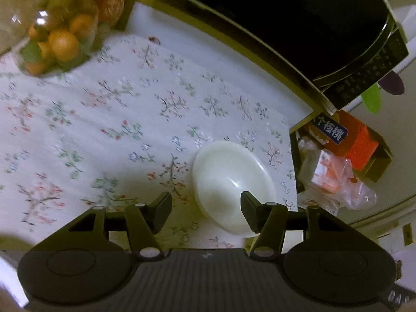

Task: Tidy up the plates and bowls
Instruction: 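Grasp a cream bowl rim with both grippers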

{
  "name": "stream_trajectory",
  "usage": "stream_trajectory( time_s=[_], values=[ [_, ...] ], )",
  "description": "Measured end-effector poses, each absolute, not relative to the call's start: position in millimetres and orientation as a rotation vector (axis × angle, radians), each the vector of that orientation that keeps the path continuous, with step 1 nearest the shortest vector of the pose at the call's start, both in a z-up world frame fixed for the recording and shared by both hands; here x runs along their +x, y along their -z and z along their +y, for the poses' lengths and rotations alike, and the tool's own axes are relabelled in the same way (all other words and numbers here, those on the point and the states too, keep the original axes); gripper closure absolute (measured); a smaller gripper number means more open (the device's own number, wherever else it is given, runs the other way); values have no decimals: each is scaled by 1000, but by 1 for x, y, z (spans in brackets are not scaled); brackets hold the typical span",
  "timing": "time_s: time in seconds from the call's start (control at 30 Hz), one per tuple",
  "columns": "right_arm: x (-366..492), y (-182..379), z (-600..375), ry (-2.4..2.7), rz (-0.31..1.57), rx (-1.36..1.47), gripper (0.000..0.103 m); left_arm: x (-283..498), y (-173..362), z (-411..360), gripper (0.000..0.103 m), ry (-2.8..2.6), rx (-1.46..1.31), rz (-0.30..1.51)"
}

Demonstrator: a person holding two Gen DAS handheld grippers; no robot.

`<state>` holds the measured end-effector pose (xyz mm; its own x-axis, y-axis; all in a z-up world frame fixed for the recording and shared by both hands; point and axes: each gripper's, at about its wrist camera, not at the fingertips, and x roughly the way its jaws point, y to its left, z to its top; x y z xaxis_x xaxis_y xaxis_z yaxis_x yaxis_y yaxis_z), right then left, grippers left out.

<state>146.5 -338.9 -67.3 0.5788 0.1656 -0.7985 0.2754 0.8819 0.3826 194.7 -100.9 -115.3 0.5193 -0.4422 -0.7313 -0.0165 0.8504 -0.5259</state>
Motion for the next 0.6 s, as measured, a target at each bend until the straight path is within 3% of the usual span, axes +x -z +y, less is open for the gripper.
stream_trajectory(
  time_s=[0.23, 0.43, 0.6],
  values=[
    [161, 76, -327, 23, 965, 487, 57, 206, 136, -105, 77, 245, -521, 1040],
    [185, 81, -318, -6, 934, 449, 57, 210, 137, -102, 79, 240, -540, 1037],
    [215, 90, -318, 6, 915, 399, 57, 215, 138, -105, 88, 241, -507, 1037]
  ],
)
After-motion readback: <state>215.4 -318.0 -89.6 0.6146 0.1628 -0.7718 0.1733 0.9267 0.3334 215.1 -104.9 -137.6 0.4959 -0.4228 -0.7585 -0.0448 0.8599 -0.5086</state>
